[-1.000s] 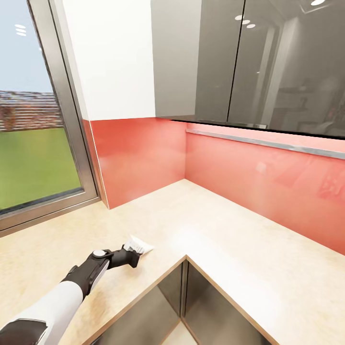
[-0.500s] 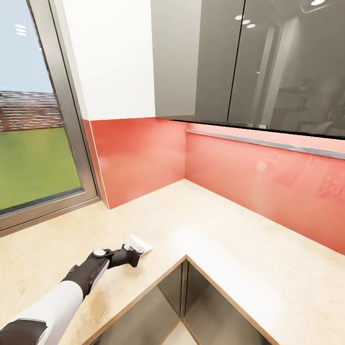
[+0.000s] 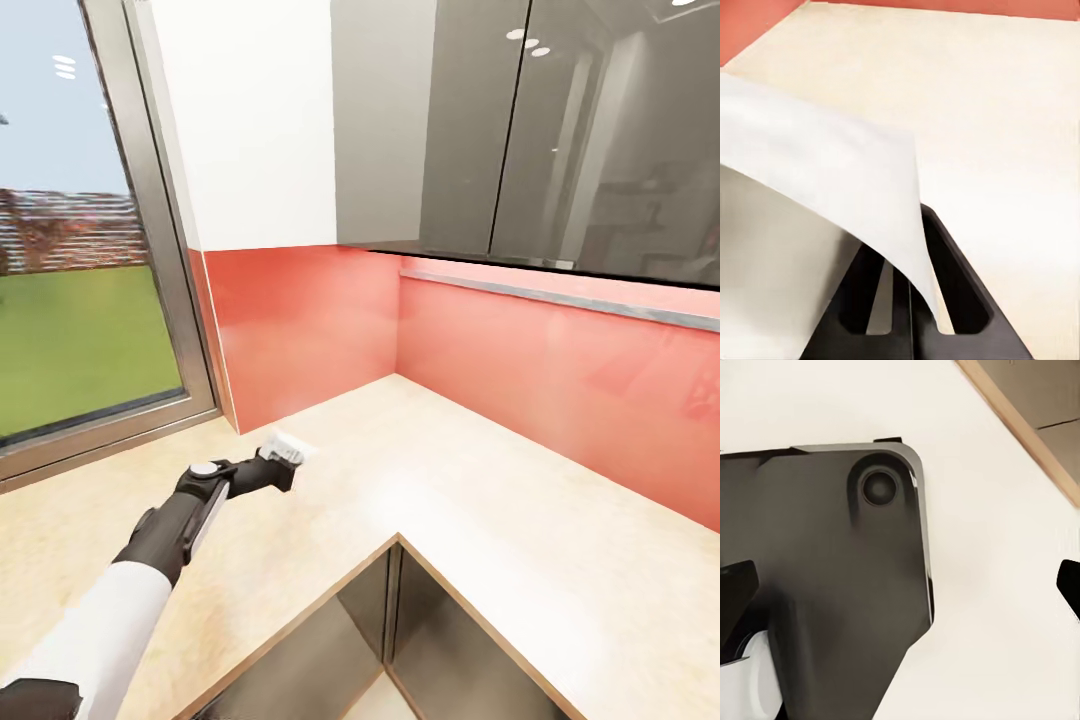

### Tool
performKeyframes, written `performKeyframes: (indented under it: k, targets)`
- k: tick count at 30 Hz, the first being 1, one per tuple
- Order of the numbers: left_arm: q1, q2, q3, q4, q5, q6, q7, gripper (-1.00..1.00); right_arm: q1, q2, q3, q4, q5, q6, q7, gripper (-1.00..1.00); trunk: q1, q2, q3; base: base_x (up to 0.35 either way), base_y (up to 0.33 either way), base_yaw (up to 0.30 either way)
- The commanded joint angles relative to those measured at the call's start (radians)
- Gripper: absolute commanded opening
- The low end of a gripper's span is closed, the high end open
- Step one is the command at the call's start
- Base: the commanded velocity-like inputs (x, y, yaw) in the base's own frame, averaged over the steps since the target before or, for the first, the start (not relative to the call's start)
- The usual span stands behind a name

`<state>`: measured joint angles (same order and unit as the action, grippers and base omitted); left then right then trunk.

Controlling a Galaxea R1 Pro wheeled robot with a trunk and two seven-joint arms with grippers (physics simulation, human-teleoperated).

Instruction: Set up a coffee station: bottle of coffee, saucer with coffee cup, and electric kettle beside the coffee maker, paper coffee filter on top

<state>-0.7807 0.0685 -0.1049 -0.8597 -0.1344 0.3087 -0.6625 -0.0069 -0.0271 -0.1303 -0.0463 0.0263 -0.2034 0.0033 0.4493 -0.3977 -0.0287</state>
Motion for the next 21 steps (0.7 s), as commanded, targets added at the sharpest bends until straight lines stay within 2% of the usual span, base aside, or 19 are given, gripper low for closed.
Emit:
performKeyframes:
  k: [1,9,15,21]
  targets:
    - [0.001,0.0,-0.001,-0.018,-0.006,0.007,-0.004,-1.0,-0.001,0.0,-0.006,0.001,0.003,-0.004,0.0,1.0,0.001,-0.002,-0.002,0.0,0.0,0.274]
    - [0.004,-0.002,-0.004,-0.067,-0.008,0.018,-0.004,-1.0,-0.001,0.0,-0.006,0.0,0.003,-0.004,0.0,1.0,0.001,-0.002,0.003,0.0,0.0,0.245]
    - [0.007,-0.004,-0.006,-0.109,-0.014,0.021,-0.002,-1.0,-0.001,0.0,-0.006,0.0,0.003,-0.004,0.0,1.0,0.001,-0.002,0.011,-0.006,0.0,0.127]
    - [0.008,-0.006,-0.005,-0.147,-0.012,0.021,-0.002,-1.0,-0.001,0.0,-0.005,0.0,0.005,-0.003,0.0,1.0,0.001,-0.002,0.013,-0.273,0.0,0.011]
